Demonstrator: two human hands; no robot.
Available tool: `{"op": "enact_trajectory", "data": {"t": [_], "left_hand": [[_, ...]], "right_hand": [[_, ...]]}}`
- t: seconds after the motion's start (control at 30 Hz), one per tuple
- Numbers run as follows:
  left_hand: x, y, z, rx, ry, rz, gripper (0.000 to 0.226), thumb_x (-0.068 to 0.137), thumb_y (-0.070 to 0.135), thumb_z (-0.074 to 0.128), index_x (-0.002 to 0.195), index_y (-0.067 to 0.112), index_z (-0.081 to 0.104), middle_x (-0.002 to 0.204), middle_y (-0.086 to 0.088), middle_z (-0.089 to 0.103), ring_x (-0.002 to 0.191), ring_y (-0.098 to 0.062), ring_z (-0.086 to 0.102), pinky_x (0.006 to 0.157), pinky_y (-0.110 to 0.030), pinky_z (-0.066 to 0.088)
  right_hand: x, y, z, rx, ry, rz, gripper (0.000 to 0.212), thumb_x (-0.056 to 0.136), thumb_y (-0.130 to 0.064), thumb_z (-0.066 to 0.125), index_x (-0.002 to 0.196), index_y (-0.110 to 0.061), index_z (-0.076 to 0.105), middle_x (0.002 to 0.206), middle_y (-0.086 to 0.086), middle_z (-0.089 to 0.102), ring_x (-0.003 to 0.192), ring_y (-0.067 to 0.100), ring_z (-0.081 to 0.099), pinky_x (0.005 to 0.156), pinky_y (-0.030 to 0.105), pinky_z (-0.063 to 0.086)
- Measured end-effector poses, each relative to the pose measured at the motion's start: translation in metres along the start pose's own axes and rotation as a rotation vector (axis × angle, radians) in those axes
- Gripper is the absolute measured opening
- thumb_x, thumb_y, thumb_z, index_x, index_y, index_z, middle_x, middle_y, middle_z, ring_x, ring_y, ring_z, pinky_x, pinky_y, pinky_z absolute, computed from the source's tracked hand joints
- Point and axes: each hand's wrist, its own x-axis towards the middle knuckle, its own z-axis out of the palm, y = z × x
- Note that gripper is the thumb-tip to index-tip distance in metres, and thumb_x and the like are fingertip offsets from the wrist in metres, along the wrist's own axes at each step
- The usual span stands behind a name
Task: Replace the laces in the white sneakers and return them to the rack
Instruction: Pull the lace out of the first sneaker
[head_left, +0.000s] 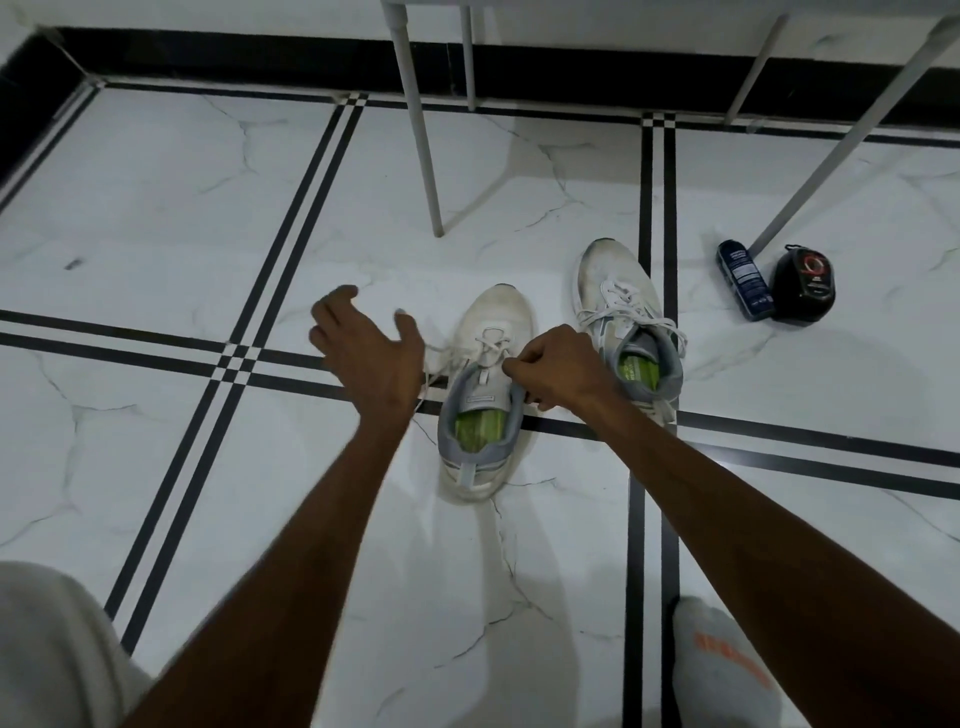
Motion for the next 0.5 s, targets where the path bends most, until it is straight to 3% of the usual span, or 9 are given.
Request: {"op": "enact_trajectory", "data": {"t": [0.07,0.17,0.27,0.37,0.43,0.5], "left_hand": [[-0.031,0.008,0.011,-0.101,-0.176,0.145,0.046,0.083,0.031,0.07,0.12,0.01,0.052,0.118,-0.008,0.054,0.108,-0.027,0.052,0.087,-0.032,0.039],[-0.048,-0.003,0.019,-0.111,-0.459,0.218,0.029,0.084,0.026,0.074,0.105,0.013,0.058,0.098,-0.002,0.062,0.09,-0.019,0.058,0.074,-0.026,0.042],[-0.041,-0.022,0.015,-0.139,-0.391,0.222,0.003,0.089,0.011,0.066,0.091,0.01,0.067,0.082,0.001,0.068,0.075,-0.016,0.061,0.068,-0.028,0.045],[-0.039,-0.027,0.014,-0.291,-0.386,0.082,0.003,0.087,0.009,0.07,0.087,0.011,0.071,0.077,0.002,0.071,0.07,-0.012,0.065,0.067,-0.025,0.05],[-0.042,-0.023,0.015,-0.377,-0.449,0.023,0.004,0.089,0.013,0.074,0.09,0.011,0.071,0.081,0.0,0.073,0.073,-0.013,0.067,0.067,-0.024,0.052],[-0.045,-0.021,0.016,-0.419,-0.475,0.007,0.011,0.091,0.021,0.075,0.094,0.011,0.072,0.083,0.0,0.074,0.076,-0.013,0.069,0.068,-0.022,0.055]], "right_hand": [[0.002,-0.002,0.001,-0.061,0.009,-0.033,0.028,0.082,-0.036,0.072,0.071,-0.011,0.078,0.06,0.008,0.071,0.049,0.021,0.069,0.059,0.04,0.063],[0.007,0.0,0.006,-0.089,0.031,-0.064,0.026,0.079,-0.035,0.073,0.07,-0.011,0.076,0.057,0.007,0.07,0.049,0.022,0.068,0.06,0.04,0.063],[0.01,0.012,0.007,-0.065,0.091,-0.021,0.019,0.075,-0.02,0.072,0.091,-0.011,0.073,0.073,0.006,0.072,0.062,0.019,0.068,0.063,0.03,0.058],[0.012,0.016,0.012,-0.21,0.164,-0.158,0.043,0.074,-0.006,0.07,0.116,-0.015,0.066,0.111,0.007,0.059,0.097,0.02,0.056,0.074,0.029,0.043],[0.013,0.008,0.018,-0.328,0.129,-0.296,0.054,0.072,0.001,0.066,0.122,-0.018,0.064,0.119,0.006,0.055,0.108,0.027,0.047,0.081,0.036,0.042],[0.014,-0.004,0.024,-0.483,0.086,-0.396,0.047,0.076,-0.003,0.064,0.12,-0.022,0.067,0.119,0.002,0.058,0.109,0.028,0.045,0.083,0.036,0.038]]}}
